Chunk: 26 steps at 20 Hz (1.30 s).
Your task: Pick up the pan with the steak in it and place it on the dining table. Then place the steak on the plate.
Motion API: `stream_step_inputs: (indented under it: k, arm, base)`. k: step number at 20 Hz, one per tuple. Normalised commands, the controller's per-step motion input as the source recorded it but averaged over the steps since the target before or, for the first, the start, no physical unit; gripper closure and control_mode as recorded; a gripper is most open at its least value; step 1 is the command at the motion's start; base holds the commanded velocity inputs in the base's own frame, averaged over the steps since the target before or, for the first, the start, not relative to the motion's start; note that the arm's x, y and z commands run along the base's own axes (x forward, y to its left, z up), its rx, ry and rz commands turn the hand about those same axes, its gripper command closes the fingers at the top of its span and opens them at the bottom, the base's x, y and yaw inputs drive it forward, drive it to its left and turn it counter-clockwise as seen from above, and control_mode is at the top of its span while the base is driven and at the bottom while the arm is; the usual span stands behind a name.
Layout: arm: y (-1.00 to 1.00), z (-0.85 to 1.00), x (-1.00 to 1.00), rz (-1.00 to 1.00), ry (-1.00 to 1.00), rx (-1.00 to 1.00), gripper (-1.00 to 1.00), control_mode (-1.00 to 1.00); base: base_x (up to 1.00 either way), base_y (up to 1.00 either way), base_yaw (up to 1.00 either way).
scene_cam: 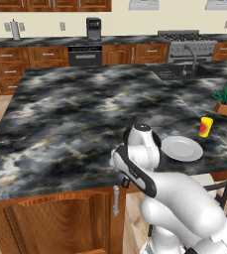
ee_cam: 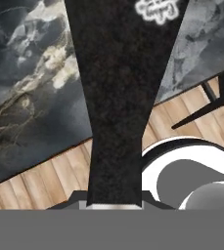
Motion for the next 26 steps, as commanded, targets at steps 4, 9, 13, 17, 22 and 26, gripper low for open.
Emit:
stream_step_inputs:
  k: [4,9,13,17,22,26]
  arm:
    - [0.0,-0.38,0.42,-0.02,0.02,0.0,1.0,-1.0]
    - [-0.03,-0.39,0.48,-0.04,0.06,-0.02,1.0,-1.0]
    - [-0.03,-0.37,0.57,-0.06,0.11,-0.04,1.0,-1.0]
    - [0.0,-0.3,0.64,-0.06,0.15,-0.04,1.0,-1.0]
    - [0.0,-0.19,0.27,-0.01,0.13,-0.05,1.0,-1.0]
    - [0.0,-0.02,0.03,0.0,0.0,0.0,1.0,-1.0]
  base:
    - [0.0,0.0,0.0]
    - [0.0,0.0,0.0]
    - [0.0,0.0,0.0]
    - [0.0,0.0,0.0]
    - [0.0,0.0,0.0]
    - [0.0,0.0,0.0]
